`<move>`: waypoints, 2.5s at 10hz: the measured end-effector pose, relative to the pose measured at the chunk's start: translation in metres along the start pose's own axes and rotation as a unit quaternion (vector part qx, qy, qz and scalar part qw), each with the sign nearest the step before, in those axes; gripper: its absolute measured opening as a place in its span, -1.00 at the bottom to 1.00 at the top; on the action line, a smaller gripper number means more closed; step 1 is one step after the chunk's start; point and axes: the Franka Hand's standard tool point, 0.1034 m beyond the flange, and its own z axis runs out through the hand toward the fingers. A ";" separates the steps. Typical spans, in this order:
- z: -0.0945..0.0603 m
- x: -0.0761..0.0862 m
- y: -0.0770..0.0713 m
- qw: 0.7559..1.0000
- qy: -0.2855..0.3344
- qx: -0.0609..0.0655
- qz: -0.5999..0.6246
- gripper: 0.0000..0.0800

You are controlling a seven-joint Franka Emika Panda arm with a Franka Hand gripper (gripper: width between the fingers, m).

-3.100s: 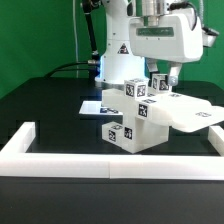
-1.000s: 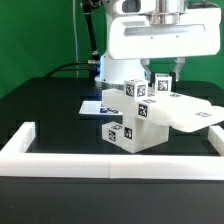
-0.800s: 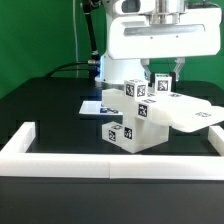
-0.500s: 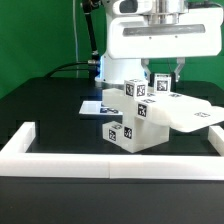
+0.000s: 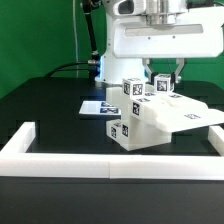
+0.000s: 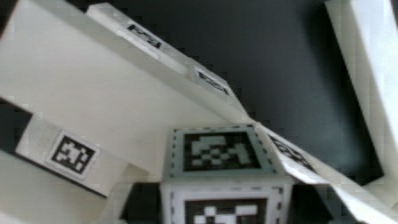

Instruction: Assemble chair

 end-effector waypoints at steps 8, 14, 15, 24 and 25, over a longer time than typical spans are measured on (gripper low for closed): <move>0.000 -0.001 -0.001 0.989 -0.002 0.004 0.151 0.33; 0.000 -0.005 -0.007 0.998 -0.002 0.000 -0.058 0.62; 0.000 -0.004 -0.006 0.994 -0.002 0.000 -0.109 0.62; 0.000 -0.002 -0.003 0.932 -0.001 -0.005 -0.362 0.62; 0.000 -0.002 -0.003 0.934 -0.001 -0.005 -0.358 0.32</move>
Offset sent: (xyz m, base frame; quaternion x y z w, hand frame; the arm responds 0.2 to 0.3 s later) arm -0.0028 0.0001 -0.0009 0.0039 0.0000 0.2110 0.9775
